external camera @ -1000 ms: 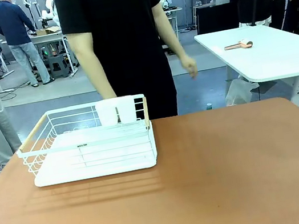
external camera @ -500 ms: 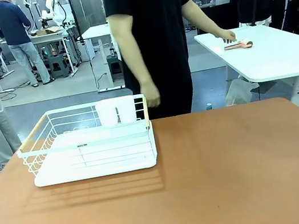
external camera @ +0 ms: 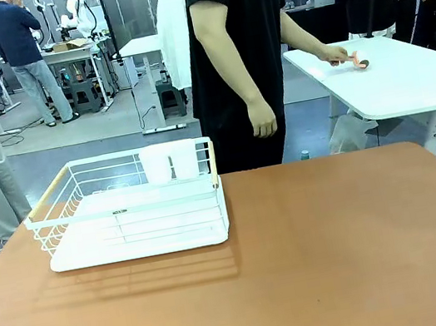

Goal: Clean the table.
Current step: Pick up the Lint Roller when the human hands it over.

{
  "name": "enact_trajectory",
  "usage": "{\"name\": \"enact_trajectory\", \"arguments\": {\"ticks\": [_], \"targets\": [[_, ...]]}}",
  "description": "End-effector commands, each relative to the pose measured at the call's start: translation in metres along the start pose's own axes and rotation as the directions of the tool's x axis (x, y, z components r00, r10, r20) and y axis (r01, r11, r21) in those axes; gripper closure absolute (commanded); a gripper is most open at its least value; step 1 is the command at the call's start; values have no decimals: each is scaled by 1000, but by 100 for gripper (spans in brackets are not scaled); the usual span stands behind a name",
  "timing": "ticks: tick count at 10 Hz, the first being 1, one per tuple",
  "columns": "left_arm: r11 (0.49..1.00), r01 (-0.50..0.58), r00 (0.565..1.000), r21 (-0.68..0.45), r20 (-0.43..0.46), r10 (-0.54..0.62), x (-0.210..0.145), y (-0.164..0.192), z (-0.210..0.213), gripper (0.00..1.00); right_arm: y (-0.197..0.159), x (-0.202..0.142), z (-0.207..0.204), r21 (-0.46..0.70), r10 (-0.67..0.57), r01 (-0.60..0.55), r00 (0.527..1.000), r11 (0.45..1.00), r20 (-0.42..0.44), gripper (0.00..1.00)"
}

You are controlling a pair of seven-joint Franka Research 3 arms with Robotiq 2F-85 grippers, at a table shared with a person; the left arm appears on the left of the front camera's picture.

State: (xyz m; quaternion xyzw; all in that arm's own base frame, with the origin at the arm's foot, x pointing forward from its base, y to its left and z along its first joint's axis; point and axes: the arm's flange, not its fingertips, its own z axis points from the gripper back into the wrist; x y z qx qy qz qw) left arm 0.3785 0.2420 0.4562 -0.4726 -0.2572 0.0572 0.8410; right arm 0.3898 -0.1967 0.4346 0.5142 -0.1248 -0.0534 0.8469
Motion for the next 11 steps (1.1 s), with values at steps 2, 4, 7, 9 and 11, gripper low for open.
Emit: {"name": "enact_trajectory", "arguments": {"ticks": [2, 4, 7, 9, 11], "targets": [[1000, 2, 1000, -15, 7, -2, 0, 0, 2, 0, 3, -2, -1, 11, -2, 2, 1000, 1000, 1, 0], [1000, 2, 1000, -15, 7, -2, 0, 0, 2, 0, 3, -2, -1, 11, -2, 2, 1000, 1000, 1, 0], [1000, 2, 1000, -15, 7, -2, 0, 0, 2, 0, 3, -2, -1, 11, -2, 2, 1000, 1000, 1, 0], [1000, 2, 1000, -15, 7, -2, 0, 0, 2, 0, 3, -2, -1, 11, -2, 2, 1000, 1000, 1, 0], [1000, 2, 1000, -15, 7, -2, 0, 0, 2, 0, 3, -2, -1, 11, -2, 2, 1000, 1000, 1, 0]]}}
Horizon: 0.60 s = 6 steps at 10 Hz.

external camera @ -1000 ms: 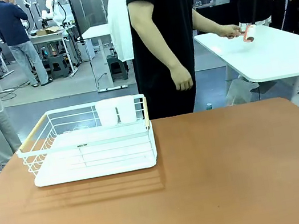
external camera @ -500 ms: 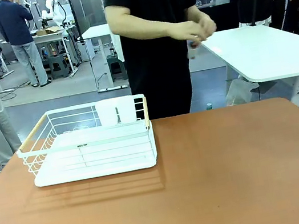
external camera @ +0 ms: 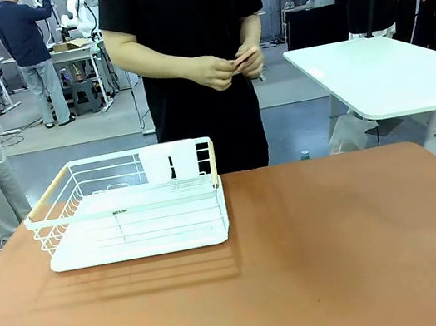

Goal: Clean the table.
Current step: Pick up the Lint Roller when the human hands it over.

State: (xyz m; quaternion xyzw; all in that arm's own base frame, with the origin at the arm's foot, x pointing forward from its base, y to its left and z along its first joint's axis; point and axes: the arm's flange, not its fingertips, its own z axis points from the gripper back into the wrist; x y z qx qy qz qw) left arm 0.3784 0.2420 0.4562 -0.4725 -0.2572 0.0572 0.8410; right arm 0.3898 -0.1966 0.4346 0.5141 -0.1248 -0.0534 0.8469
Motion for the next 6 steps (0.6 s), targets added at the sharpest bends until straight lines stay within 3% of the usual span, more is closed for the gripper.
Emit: {"name": "enact_trajectory", "arguments": {"ticks": [1, 6], "targets": [[1000, 3, 1000, -15, 7, -2, 0, 0, 2, 0, 3, -2, -1, 11, -2, 2, 1000, 1000, 1, 0], [1000, 3, 1000, -15, 7, -2, 0, 0, 2, 0, 3, -2, -1, 11, -2, 2, 1000, 1000, 1, 0]]}}
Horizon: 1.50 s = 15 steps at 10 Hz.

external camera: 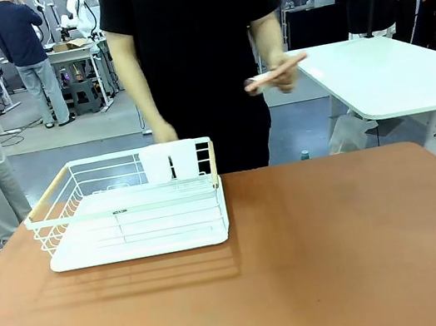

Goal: Clean the table.
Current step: Pick up the Lint Roller when the human hands it over.

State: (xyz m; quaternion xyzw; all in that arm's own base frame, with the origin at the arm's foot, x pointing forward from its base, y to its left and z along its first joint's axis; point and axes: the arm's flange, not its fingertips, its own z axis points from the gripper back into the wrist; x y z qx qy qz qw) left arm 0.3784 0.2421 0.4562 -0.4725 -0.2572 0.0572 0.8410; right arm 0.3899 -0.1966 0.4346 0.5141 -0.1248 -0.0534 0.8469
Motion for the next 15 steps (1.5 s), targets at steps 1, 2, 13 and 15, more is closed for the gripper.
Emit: {"name": "enact_trajectory", "arguments": {"ticks": [1, 2, 13, 15], "targets": [[1000, 3, 1000, -15, 7, -2, 0, 0, 2, 0, 3, -2, 0, 11, -2, 2, 1000, 1000, 1, 0], [1000, 3, 1000, -15, 7, -2, 0, 0, 2, 0, 3, -2, 0, 11, -2, 2, 1000, 1000, 1, 0], [1000, 3, 1000, -15, 7, -2, 0, 0, 2, 0, 3, -2, 0, 11, -2, 2, 1000, 1000, 1, 0], [1000, 3, 1000, -15, 7, -2, 0, 0, 2, 0, 3, -2, 0, 11, -2, 2, 1000, 1000, 1, 0]]}}
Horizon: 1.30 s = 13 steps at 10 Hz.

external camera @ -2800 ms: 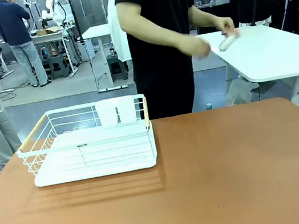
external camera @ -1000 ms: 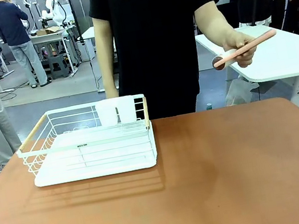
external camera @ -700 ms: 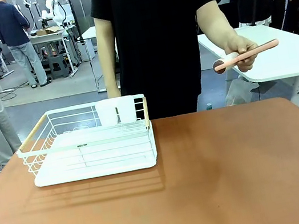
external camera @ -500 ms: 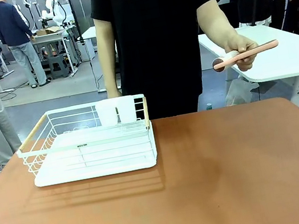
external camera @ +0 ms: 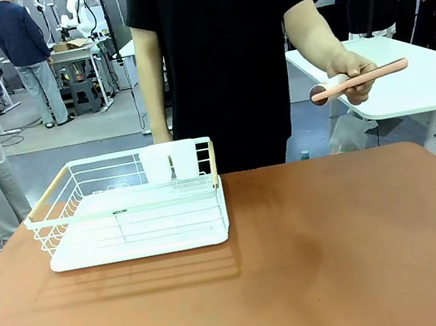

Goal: Clean the table.
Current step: Pick up the Lint Roller when the human hands it over.

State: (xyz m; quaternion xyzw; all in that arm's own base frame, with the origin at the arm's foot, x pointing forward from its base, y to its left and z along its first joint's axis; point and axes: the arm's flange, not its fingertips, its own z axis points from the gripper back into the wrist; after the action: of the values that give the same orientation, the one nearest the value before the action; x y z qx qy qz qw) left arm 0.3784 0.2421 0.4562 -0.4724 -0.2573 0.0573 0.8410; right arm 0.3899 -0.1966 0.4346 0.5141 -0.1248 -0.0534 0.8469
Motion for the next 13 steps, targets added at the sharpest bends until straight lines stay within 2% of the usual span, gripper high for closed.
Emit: {"name": "enact_trajectory", "arguments": {"ticks": [1, 2, 4, 5, 6, 7, 9, 10, 12, 13], "targets": [[1000, 3, 1000, -15, 7, -2, 0, 0, 2, 0, 0, 0, 0, 0, 0, 0, 1000, 1000, 0, 0], [1000, 3, 1000, -15, 7, -2, 0, 0, 2, 0, 18, -2, 2, -67, -90, 93, 994, 993, 56, 0], [1000, 3, 1000, -15, 7, -2, 0, 0, 2, 0, 58, -5, -7, -83, -359, 366, 929, 927, 93, 0], [1000, 3, 1000, -15, 7, -2, 0, 0, 2, 0, 76, -4, -20, -92, -389, 400, 914, 912, 114, 0], [1000, 3, 1000, -15, 7, -2, 0, 0, 2, 0, 97, 0, -42, -114, -395, 421, 898, 900, 195, 0], [1000, 3, 1000, -15, 7, -2, 0, 0, 2, 0, 110, 8, -61, -105, -439, 472, 867, 875, 237, 0], [1000, 3, 1000, -15, 7, -2, 0, 0, 2, 0, 128, 13, -85, -46, -491, 516, 836, 855, 247, 0], [1000, 3, 1000, -15, 7, -2, 0, 0, 2, 0, 138, 9, -90, -10, -494, 513, 831, 858, 257, 0], [1000, 3, 1000, -15, 7, -2, 0, 0, 2, 0, 145, -3, -113, -33, -449, 476, 849, 879, 279, 0], [1000, 3, 1000, -15, 7, -2, 0, 0, 2, 0, 146, -7, -122, 11, -421, 439, 855, 899, 302, 0]]}}
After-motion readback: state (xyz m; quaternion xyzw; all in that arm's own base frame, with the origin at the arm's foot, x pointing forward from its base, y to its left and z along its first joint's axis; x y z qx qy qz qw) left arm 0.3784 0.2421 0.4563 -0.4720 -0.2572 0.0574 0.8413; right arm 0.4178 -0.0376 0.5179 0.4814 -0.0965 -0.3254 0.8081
